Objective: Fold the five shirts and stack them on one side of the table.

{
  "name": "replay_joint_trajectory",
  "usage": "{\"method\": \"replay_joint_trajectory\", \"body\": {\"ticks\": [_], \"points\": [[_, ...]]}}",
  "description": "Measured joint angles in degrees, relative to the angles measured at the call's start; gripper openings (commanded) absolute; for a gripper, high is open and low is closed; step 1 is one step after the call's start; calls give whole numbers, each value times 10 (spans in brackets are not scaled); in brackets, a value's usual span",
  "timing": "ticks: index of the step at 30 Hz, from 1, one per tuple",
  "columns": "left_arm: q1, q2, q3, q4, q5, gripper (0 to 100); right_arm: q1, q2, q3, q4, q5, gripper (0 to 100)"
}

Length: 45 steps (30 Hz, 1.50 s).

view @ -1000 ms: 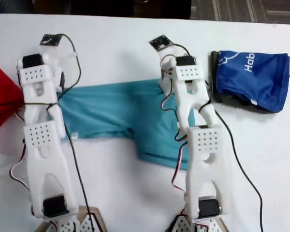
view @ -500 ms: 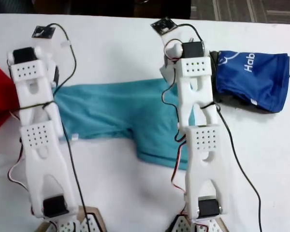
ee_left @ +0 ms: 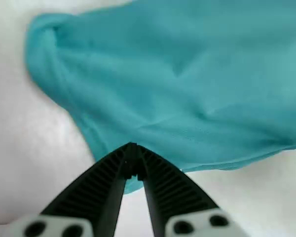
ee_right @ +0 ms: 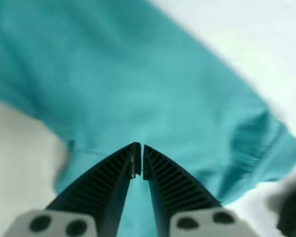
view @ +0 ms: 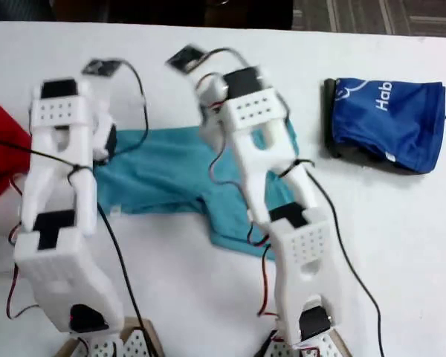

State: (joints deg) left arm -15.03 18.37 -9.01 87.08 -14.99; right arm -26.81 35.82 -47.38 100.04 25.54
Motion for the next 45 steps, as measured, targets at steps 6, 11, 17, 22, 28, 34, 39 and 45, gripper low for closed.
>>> {"method": "replay_joint_trajectory", "body": {"ticks": [6, 11, 17, 22, 28, 34, 39, 45], "points": [[-1, -47, 233, -152, 1, 24, -18, -71, 170, -81, -45, 18], [-35, -59, 310, -217, -37, 24, -20, -136, 355, -199, -49, 18], [-84, -66, 320, -226, -84, 24, -19, -178, 562, -338, -49, 18], [-87, -66, 320, -227, -95, 24, -20, -198, 642, -385, -50, 18], [-78, -66, 324, -229, -95, 24, -20, -248, 654, -380, -49, 18], [-76, -66, 325, -234, -95, 24, 5, -351, 671, -374, -48, 18], [-76, -66, 327, -244, -94, 24, 78, -351, 720, -388, -46, 18], [-76, -81, 367, -287, -94, 24, 164, -279, 732, -433, 7, 18]]}}
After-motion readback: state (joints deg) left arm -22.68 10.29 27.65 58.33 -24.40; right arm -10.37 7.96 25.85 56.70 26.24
